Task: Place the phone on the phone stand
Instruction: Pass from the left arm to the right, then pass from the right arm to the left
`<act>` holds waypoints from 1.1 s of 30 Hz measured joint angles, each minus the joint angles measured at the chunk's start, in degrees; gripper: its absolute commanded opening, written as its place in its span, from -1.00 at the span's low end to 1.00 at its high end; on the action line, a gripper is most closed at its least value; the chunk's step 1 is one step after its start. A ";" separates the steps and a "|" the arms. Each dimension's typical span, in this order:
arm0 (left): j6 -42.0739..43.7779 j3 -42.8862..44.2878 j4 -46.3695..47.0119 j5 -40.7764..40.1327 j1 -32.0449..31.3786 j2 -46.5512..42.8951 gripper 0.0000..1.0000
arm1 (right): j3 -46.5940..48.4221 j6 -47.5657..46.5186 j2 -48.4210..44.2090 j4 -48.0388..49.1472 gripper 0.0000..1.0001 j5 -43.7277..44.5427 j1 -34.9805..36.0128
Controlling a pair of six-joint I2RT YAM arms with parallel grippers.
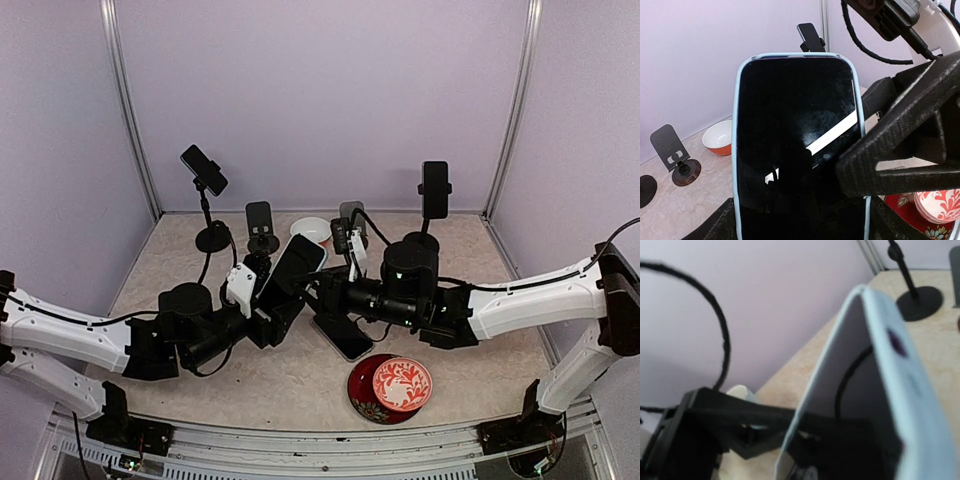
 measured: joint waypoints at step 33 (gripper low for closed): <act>-9.33 12.92 -14.14 -1.25 -2.69 -3.63 0.97 | 8.00 -17.57 -0.07 -19.47 -1.00 10.47 5.35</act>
